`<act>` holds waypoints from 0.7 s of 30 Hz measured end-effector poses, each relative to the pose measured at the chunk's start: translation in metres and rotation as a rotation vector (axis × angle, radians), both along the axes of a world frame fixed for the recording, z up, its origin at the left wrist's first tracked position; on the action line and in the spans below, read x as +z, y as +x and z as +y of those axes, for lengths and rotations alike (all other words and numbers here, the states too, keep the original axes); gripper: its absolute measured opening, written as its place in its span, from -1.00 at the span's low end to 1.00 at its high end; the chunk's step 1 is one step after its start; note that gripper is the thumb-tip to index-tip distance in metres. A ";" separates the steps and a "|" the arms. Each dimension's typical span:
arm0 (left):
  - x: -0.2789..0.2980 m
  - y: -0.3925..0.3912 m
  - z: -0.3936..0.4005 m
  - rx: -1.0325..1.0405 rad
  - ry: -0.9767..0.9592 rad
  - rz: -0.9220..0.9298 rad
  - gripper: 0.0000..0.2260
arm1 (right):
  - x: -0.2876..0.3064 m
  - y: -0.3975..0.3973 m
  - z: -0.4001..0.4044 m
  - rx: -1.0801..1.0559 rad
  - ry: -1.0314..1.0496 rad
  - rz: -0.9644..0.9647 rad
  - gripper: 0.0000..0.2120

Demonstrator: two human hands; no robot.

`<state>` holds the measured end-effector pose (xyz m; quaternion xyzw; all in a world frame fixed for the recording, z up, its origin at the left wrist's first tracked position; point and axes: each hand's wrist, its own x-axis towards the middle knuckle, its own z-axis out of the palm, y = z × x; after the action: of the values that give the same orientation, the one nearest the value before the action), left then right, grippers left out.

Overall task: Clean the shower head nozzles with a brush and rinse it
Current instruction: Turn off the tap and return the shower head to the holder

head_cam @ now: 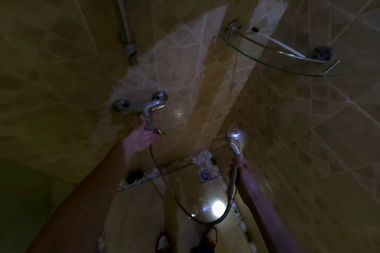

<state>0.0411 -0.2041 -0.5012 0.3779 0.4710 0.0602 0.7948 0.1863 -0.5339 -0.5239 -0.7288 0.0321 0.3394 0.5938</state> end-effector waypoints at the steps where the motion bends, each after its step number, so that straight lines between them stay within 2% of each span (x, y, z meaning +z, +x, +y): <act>1: -0.001 0.000 0.000 -0.008 0.007 0.012 -0.21 | 0.000 0.000 0.001 -0.006 0.012 0.000 -0.66; 9: -0.003 0.003 0.001 0.021 0.021 0.077 -0.16 | -0.001 -0.001 0.006 -0.015 0.028 -0.033 -0.65; 15: -0.004 0.002 0.002 0.057 0.002 0.063 -0.18 | -0.006 0.005 0.005 -0.005 -0.011 -0.081 -0.59; 21: -0.001 0.006 -0.005 0.126 0.008 0.040 -0.21 | 0.001 0.004 0.004 0.002 -0.030 -0.150 -0.63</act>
<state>0.0476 -0.2086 -0.5025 0.3519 0.5095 0.1042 0.7783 0.1905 -0.5295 -0.5225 -0.7611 -0.0080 0.2840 0.5831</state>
